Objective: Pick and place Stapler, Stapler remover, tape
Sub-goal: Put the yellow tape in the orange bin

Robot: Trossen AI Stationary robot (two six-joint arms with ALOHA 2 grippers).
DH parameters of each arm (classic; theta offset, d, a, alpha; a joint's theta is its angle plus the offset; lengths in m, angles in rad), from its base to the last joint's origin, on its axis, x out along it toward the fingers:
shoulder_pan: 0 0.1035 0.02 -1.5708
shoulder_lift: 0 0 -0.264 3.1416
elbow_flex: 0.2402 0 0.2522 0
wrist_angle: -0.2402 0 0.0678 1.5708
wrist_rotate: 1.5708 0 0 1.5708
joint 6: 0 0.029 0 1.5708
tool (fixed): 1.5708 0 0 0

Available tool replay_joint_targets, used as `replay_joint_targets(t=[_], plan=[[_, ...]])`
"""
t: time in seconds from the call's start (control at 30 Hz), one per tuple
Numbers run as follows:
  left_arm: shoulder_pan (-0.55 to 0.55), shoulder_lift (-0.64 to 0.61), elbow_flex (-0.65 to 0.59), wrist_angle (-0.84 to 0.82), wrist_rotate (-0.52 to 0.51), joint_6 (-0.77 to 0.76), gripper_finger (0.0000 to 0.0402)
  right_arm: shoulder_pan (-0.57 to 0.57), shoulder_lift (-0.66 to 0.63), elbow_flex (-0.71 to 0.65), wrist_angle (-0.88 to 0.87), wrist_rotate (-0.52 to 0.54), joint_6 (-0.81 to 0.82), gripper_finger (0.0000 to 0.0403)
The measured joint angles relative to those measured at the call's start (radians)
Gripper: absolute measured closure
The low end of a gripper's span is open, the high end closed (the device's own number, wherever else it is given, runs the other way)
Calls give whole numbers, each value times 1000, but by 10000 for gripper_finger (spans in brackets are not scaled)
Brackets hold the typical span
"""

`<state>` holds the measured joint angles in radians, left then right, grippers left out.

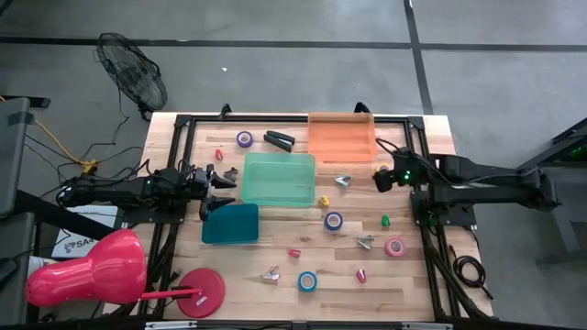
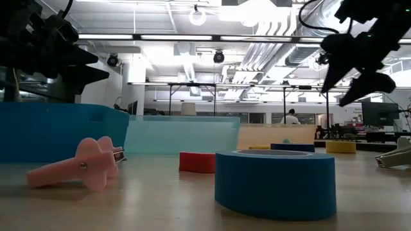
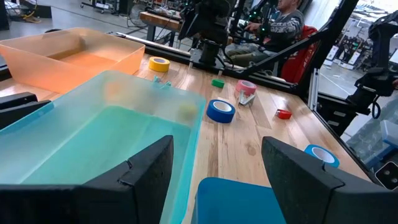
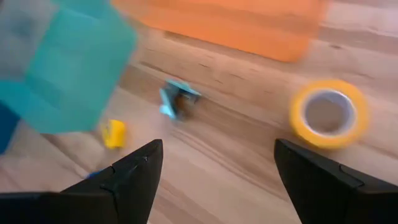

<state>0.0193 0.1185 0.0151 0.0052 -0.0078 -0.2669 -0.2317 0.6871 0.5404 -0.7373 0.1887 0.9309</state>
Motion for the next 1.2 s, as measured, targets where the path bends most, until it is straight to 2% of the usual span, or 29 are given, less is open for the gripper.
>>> replay_joint_targets(t=[0.13, 0.3, 0.43, 0.67, 0.97, 1.2], plan=[[0, 0, 0, 0, 0, 0, 163, -12, 24, 0, 139, -57, 9, 104], [0, 0, 0, 0, 0, 0, 163, -11, 47, 0, 220, -49, 12, 104], [0, 0, 0, 0, 0, 0, 163, -37, 85, 0, 169, -64, 83, 104], [0, 0, 0, 0, 0, 0, 163, -144, 198, 0, 58, -185, 118, 104], [0, 0, 0, 0, 0, 0, 163, -209, 311, 2, 51, -265, -14, 104], [0, 0, 0, 0, 0, 0, 163, -247, 383, 3, -16, -268, -141, 104]])
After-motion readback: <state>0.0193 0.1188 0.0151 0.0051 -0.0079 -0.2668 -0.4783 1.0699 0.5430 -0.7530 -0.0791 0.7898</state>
